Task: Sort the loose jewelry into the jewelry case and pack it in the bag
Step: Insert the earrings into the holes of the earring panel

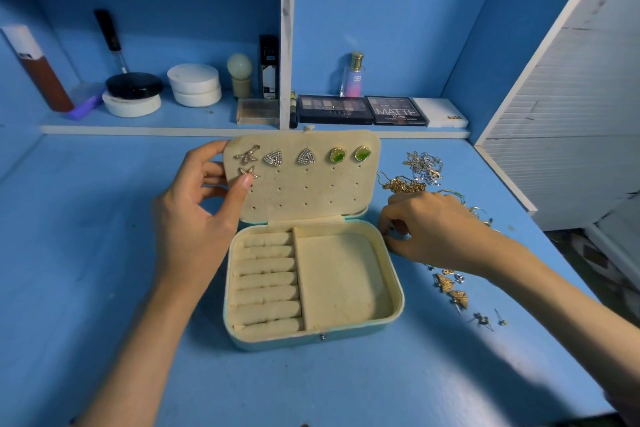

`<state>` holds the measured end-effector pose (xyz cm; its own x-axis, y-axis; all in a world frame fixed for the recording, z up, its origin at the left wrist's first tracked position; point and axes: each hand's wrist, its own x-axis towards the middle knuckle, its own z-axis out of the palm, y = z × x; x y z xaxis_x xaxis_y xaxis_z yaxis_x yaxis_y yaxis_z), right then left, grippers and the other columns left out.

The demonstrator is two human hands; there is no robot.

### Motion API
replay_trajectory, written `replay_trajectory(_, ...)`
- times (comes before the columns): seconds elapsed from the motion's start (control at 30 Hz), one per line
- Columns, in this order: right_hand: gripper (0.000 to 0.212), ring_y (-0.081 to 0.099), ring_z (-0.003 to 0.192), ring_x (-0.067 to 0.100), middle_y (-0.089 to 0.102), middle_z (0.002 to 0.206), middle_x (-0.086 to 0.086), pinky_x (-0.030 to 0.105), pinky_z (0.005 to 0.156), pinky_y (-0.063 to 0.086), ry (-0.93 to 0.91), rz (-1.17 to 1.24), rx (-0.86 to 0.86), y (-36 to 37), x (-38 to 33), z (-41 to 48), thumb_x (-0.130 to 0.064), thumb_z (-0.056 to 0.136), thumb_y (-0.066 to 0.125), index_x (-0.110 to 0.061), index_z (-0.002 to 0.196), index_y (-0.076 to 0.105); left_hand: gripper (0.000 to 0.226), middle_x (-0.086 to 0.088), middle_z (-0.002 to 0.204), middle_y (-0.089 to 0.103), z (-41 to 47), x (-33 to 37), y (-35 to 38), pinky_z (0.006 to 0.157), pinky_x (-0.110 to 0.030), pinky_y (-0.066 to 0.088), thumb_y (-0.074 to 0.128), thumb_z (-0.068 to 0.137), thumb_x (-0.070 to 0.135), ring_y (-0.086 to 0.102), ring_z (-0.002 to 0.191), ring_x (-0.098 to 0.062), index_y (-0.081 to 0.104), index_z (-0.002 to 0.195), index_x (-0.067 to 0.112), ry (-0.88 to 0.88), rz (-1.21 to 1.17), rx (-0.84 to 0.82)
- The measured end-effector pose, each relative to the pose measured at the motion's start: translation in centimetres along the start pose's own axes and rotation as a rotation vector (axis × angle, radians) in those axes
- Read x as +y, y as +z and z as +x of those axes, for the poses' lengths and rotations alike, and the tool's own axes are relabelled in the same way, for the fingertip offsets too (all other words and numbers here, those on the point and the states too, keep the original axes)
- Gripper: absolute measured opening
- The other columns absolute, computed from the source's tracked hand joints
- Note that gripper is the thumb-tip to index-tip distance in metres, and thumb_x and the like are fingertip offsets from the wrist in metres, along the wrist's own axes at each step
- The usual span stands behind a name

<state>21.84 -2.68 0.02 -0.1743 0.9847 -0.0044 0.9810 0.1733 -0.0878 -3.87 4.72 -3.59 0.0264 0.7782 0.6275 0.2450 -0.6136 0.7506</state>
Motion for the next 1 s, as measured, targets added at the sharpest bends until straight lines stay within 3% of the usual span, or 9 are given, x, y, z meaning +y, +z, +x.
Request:
replay_trajectory(0.2,0.005,0.049,0.063,0.011,0.049,0.066,-0.012,0.032,0.058,0.045,-0.008,0.168,0.081,-0.2,1.2,-1.0,-0.022,0.080,0.066,-0.027,0.078,0.067,0.036,0.020,0.097,0.063,-0.1,0.0,0.1,0.076,-0.014,0.052,0.066,0.084,0.023,0.064,0.085,0.000,0.052,0.116,0.030,0.004,0.004,0.000)
replay_trajectory(0.33,0.006,0.048,0.057,0.010,0.050,0.066,-0.010,0.031,0.057,0.045,-0.083,0.257,0.048,0.4,1.2,-2.1,-0.018,0.080,0.069,-0.024,0.080,0.071,0.035,0.020,0.095,0.063,-0.1,0.0,0.0,0.077,-0.016,0.052,0.066,0.083,0.025,0.064,0.083,0.000,0.053,0.114,0.035,-0.007,-0.004,0.002)
replay_trajectory(0.67,0.009,0.047,0.056,0.011,0.042,0.064,-0.015,0.030,0.052,0.042,-0.070,0.163,0.092,1.0,1.5,-2.8,-0.021,0.078,0.070,-0.030,0.081,0.071,0.038,0.019,0.096,0.062,0.0,-0.1,0.1,0.075,-0.015,0.053,0.066,0.083,0.024,0.064,0.083,0.002,0.055,0.119,0.018,-0.018,0.011,-0.003)
replay_trajectory(1.0,0.005,0.053,0.062,0.016,0.053,0.071,-0.009,0.023,0.049,0.031,-0.027,0.072,0.085,1.1,1.4,-2.9,-0.028,0.081,0.065,-0.031,0.080,0.069,0.036,0.019,0.096,0.063,-0.1,0.2,0.1,0.077,-0.017,0.053,0.066,0.083,0.024,0.064,0.084,0.000,0.054,0.117,0.027,-0.033,0.009,0.008)
